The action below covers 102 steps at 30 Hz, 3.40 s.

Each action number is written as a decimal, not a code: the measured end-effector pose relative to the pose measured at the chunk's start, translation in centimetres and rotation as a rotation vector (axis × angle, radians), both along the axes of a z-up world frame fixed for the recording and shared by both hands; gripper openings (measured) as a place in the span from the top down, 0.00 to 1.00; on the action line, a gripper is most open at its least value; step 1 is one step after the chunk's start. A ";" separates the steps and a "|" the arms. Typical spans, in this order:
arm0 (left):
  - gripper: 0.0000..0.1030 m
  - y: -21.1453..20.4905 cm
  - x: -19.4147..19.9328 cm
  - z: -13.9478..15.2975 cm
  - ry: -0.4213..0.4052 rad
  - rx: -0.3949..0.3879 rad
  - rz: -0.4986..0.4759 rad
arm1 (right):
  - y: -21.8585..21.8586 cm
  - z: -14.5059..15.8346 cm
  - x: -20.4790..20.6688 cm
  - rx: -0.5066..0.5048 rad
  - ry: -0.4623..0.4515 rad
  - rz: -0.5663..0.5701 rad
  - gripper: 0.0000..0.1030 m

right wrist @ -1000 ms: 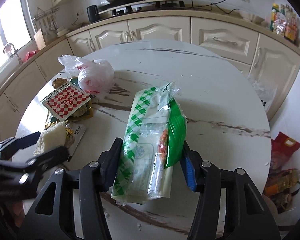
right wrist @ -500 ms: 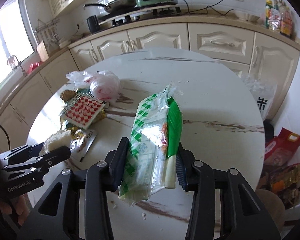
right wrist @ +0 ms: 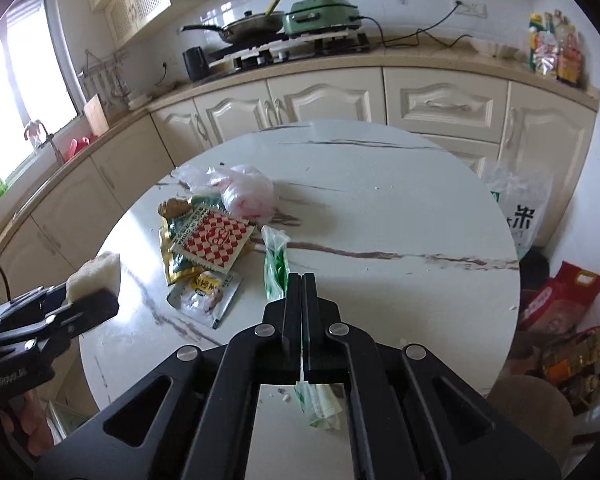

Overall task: Collect trash
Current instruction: 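Grasp the green-checked bread bag with the right tool while the left tool grasps the white bun, then carry both items over the blue bin and open both tools to drop them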

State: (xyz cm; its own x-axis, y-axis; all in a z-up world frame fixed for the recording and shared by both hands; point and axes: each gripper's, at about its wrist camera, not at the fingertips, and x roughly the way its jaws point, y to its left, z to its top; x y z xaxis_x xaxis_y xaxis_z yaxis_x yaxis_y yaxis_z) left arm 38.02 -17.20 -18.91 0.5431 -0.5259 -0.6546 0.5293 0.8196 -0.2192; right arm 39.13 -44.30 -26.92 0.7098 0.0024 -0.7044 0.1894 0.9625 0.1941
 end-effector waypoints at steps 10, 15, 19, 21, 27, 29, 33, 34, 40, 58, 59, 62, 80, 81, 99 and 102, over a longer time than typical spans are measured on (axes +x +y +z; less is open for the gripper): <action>0.57 1.5 -1.6 0.7 0.014 0.002 0.012 | 2.0 -1.0 0.0 -0.019 0.073 0.052 0.54; 0.57 1.6 -1.3 0.5 0.027 0.005 0.018 | 2.6 -3.7 0.7 -0.023 0.159 0.090 0.55; 0.57 1.8 -1.2 0.4 0.031 0.011 0.024 | 2.6 -4.6 0.6 -0.014 0.169 0.063 0.25; 0.57 1.8 -1.0 0.3 0.034 0.008 0.027 | 3.0 -4.8 0.7 -0.031 0.190 0.053 0.22; 0.57 1.6 -0.4 -0.3 0.046 0.017 0.028 | 5.4 -5.7 1.5 -0.116 0.190 0.086 0.33; 0.57 1.6 -0.2 -0.3 0.048 0.016 0.027 | 5.8 -5.7 1.6 -0.157 0.185 0.096 0.37; 0.57 1.8 -0.1 -0.3 0.046 0.008 0.026 | 5.7 -5.6 1.2 -0.147 0.164 0.105 0.40; 0.57 1.9 0.0 -0.3 0.045 0.006 0.025 | 5.5 -5.6 1.0 -0.143 0.158 0.095 0.40; 0.57 2.7 0.0 0.3 0.035 -0.009 0.020 | 4.2 -3.9 0.2 -0.106 0.101 0.056 0.41; 0.57 27.6 0.7 3.9 -0.014 -0.034 0.414 | 26.5 2.4 9.2 -0.040 -0.101 0.490 0.40; 0.57 29.3 0.7 3.4 0.001 -0.028 0.445 | 28.4 1.6 9.8 -0.032 -0.090 0.518 0.40; 0.57 34.1 1.4 1.2 0.064 0.006 0.539 | 34.5 -1.6 12.6 -0.009 -0.042 0.609 0.40; 0.57 44.7 10.8 -14.6 0.451 0.068 0.682 | 47.2 -25.5 23.8 0.048 0.371 0.703 0.36; 0.57 44.9 11.5 -15.2 0.462 0.071 0.681 | 47.1 -26.0 24.3 0.043 0.373 0.694 0.31; 0.41 40.3 18.7 -18.4 0.493 0.099 0.657 | 45.7 -21.6 25.6 -0.112 0.234 0.564 0.04; 0.40 40.6 18.3 -16.8 0.462 0.100 0.670 | 45.7 -19.7 24.9 -0.089 0.200 0.563 0.04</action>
State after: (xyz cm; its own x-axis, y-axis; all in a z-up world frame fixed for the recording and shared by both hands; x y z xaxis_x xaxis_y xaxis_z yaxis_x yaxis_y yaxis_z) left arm 56.33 23.43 -35.68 0.3852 -0.1124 -0.9159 -0.2057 0.9571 -0.2040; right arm 64.08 1.37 -46.60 0.4703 0.2739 -0.8389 -0.3290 0.9365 0.1213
